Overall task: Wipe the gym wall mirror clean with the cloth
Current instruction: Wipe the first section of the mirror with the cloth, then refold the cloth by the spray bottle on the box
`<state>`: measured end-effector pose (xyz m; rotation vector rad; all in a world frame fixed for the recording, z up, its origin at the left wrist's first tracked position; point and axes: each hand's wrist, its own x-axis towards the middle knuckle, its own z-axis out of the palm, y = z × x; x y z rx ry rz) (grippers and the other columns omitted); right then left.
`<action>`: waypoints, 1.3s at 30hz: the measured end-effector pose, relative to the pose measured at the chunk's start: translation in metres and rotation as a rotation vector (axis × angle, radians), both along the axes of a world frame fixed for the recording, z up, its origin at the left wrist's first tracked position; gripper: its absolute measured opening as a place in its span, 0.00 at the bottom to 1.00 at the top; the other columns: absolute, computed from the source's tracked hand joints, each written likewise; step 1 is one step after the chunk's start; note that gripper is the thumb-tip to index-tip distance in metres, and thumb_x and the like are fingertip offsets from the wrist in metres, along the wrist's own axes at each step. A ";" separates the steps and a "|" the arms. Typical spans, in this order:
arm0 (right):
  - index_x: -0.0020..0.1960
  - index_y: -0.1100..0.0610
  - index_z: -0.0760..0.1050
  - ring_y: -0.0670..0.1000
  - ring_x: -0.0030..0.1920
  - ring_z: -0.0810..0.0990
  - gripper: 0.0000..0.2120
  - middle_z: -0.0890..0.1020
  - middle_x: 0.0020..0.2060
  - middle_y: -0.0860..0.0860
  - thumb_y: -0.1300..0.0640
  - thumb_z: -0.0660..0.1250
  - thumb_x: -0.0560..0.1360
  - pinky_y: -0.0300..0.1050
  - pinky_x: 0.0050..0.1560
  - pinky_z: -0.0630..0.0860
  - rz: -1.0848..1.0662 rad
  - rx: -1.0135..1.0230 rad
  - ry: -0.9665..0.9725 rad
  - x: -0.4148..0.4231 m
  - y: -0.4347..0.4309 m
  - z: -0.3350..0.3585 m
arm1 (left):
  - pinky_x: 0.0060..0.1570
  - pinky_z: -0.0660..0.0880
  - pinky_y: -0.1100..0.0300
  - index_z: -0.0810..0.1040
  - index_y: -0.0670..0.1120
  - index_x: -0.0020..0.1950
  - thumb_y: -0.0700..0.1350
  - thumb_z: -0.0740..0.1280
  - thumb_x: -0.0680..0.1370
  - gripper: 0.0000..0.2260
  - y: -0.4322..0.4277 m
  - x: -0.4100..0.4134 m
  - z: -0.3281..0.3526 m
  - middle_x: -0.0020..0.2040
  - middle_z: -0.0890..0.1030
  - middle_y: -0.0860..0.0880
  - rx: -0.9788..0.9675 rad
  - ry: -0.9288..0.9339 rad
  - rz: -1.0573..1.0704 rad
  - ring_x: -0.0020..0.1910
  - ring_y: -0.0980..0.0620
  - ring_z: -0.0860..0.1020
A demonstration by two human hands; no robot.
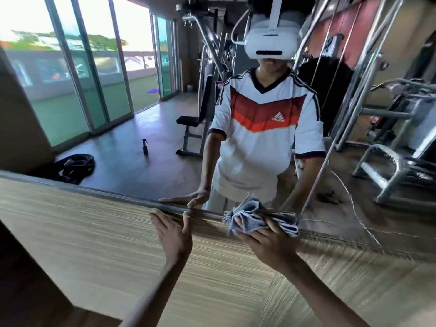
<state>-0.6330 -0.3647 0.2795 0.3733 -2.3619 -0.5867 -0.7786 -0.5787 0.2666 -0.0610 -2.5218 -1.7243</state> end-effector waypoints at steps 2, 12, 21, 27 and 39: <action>0.68 0.48 0.78 0.48 0.54 0.78 0.21 0.78 0.67 0.46 0.61 0.61 0.78 0.53 0.69 0.67 0.014 -0.023 0.009 -0.015 -0.017 0.000 | 0.77 0.43 0.54 0.41 0.33 0.79 0.52 0.65 0.82 0.41 -0.005 0.001 0.002 0.80 0.42 0.33 -0.015 0.001 -0.026 0.81 0.41 0.42; 0.66 0.49 0.75 0.56 0.53 0.74 0.18 0.68 0.73 0.56 0.63 0.53 0.84 0.54 0.52 0.77 -0.109 -0.103 0.082 0.025 0.003 0.005 | 0.74 0.58 0.44 0.56 0.36 0.79 0.50 0.69 0.79 0.36 -0.036 0.008 -0.022 0.79 0.55 0.32 -0.117 0.187 -0.137 0.79 0.35 0.55; 0.70 0.57 0.69 0.64 0.67 0.70 0.30 0.65 0.71 0.66 0.72 0.64 0.70 0.56 0.60 0.77 -0.314 -0.445 0.062 0.065 -0.018 0.032 | 0.68 0.63 0.41 0.72 0.47 0.65 0.51 0.60 0.77 0.18 -0.015 0.031 -0.020 0.67 0.73 0.37 -0.131 0.762 -0.436 0.67 0.39 0.69; 0.68 0.54 0.71 0.55 0.62 0.74 0.24 0.80 0.61 0.54 0.60 0.61 0.71 0.53 0.60 0.77 -0.412 -0.583 -0.061 0.079 -0.068 0.020 | 0.68 0.62 0.56 0.81 0.50 0.56 0.49 0.61 0.77 0.12 -0.037 0.022 -0.037 0.55 0.82 0.52 -0.138 0.832 -0.738 0.59 0.54 0.76; 0.56 0.59 0.82 0.53 0.43 0.85 0.28 0.85 0.46 0.52 0.66 0.79 0.56 0.40 0.35 0.79 -0.791 -0.850 -0.030 0.169 -0.172 -0.053 | 0.54 0.78 0.54 0.84 0.49 0.56 0.56 0.56 0.78 0.20 -0.057 0.074 -0.067 0.51 0.85 0.54 -0.439 0.642 -1.346 0.48 0.53 0.84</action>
